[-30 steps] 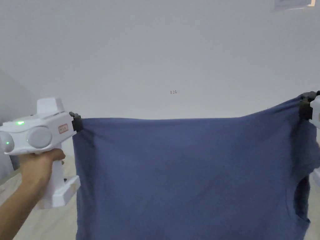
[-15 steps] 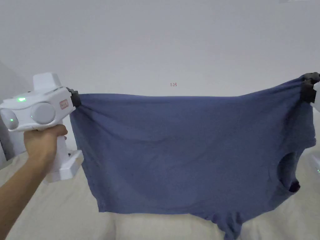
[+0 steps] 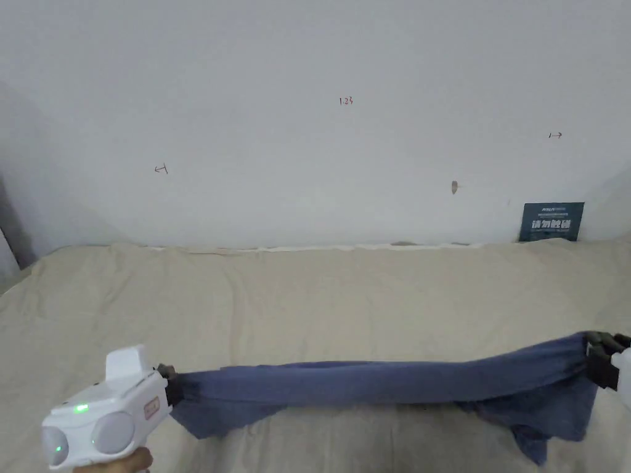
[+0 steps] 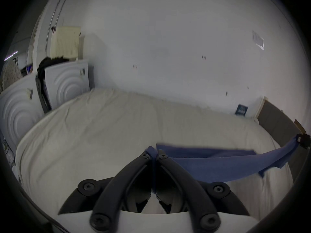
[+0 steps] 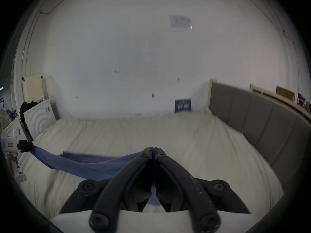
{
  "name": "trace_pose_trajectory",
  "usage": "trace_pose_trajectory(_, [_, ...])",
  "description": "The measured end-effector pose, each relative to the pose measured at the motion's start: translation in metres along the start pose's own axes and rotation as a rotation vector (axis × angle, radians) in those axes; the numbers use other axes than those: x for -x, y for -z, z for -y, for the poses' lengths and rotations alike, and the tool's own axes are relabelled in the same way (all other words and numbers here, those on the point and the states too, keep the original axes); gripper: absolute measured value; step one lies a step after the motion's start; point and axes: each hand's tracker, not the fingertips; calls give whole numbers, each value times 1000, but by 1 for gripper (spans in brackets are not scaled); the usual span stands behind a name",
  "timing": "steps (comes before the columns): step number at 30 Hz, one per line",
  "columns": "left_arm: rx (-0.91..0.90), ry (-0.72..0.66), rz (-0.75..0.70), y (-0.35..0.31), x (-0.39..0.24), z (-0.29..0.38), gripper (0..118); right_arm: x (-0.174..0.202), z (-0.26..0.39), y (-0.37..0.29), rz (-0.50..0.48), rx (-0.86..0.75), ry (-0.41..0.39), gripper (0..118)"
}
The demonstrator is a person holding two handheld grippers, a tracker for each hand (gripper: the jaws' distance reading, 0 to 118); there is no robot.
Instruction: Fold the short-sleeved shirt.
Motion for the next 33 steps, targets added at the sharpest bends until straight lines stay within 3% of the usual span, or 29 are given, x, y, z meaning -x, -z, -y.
trace_pose_trajectory(4, [117, 4, -6, -33, 24, 71, 4, -9, 69, -31, -10, 116, 56, 4])
trace_pose_trajectory(11, [229, 33, -31, -107, 53, 158, 4, -15, 160, -108, -13, 237, 45, 4])
trace_pose_trajectory(21, [375, 112, -82, -152, 66, 227, 4, -35, 259, -151, 54, 458, 108, 4])
trace_pose_trajectory(24, [385, 105, -89, -175, 39, 219, 5, -34, 274, -143, 71, 514, 111, 5])
trace_pose_trajectory(26, [383, 100, -105, -167, 43, 209, 20, -32, 273, -144, 80, 498, 112, 6])
trace_pose_trajectory(28, [405, 93, -123, -171, 39, 203, 74, -36, 272, -139, 83, 494, 110, 7])
trace_pose_trajectory(29, [406, 88, -128, -175, 37, 199, 96, -37, 266, -140, 75, 484, 111, 14])
trace_pose_trajectory(30, [401, 79, -129, -166, 52, 210, 115, -38, 256, -141, 65, 466, 113, 33])
trace_pose_trajectory(33, [233, 14, -68, -190, 40, 178, 117, -16, 206, -158, 54, 362, 81, 112])
